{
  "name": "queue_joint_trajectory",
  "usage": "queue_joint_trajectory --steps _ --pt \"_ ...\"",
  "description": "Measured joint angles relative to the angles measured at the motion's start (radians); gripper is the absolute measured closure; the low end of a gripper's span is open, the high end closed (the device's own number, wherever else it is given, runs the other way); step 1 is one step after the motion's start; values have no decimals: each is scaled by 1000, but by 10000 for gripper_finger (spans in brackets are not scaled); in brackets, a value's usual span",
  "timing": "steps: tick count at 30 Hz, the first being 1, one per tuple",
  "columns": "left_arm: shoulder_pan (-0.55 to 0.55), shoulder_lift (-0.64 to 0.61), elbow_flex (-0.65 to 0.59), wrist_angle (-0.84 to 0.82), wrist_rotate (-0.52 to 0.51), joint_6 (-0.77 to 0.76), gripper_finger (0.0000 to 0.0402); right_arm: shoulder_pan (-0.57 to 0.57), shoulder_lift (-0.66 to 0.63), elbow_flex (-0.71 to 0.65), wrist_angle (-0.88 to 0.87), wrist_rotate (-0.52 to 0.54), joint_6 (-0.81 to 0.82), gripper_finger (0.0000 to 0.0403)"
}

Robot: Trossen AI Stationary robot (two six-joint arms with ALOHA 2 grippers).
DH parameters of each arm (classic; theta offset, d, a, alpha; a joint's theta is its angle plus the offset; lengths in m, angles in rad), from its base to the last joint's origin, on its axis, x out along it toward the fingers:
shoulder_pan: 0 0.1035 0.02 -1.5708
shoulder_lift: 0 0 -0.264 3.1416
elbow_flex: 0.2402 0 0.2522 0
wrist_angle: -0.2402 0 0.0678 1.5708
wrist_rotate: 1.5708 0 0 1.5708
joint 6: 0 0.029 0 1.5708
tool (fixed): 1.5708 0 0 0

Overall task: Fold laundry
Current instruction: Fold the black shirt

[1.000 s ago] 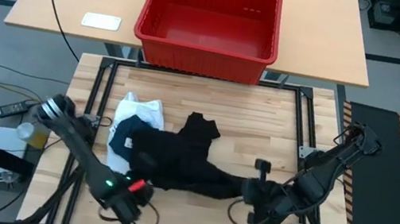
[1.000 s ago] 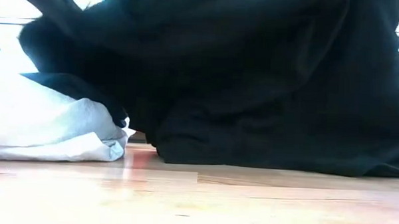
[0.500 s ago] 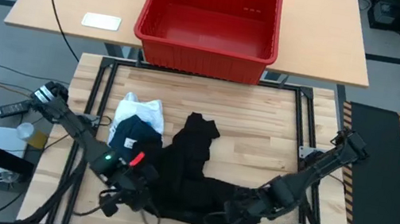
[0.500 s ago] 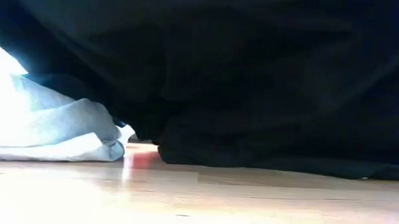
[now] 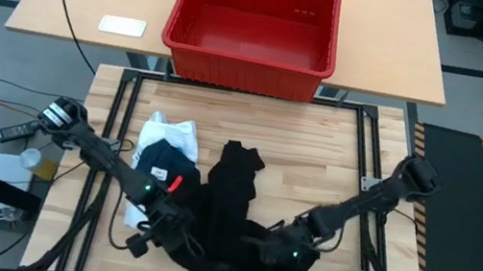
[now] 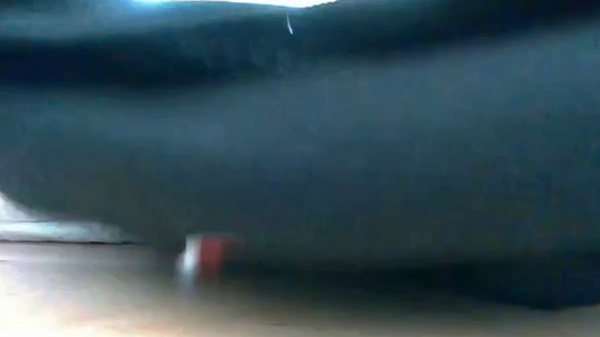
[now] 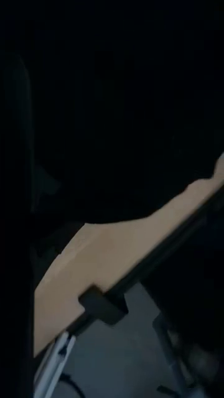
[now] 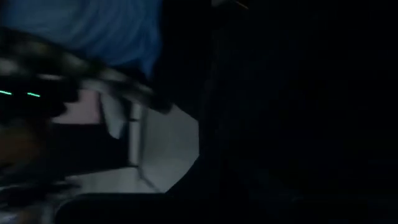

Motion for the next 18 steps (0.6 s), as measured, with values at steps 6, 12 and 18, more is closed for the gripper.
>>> queue_joint_trajectory --steps 6,12,18 --pt "67 0 -26 11 24 26 399 -87 -9 -243 442 -103 130 388" --pt "158 0 -26 58 16 10 377 -156 -9 -406 635 -92 301 366" --pt "219 0 -26 33 -63 7 283 -199 -9 -449 638 -202 373 302"
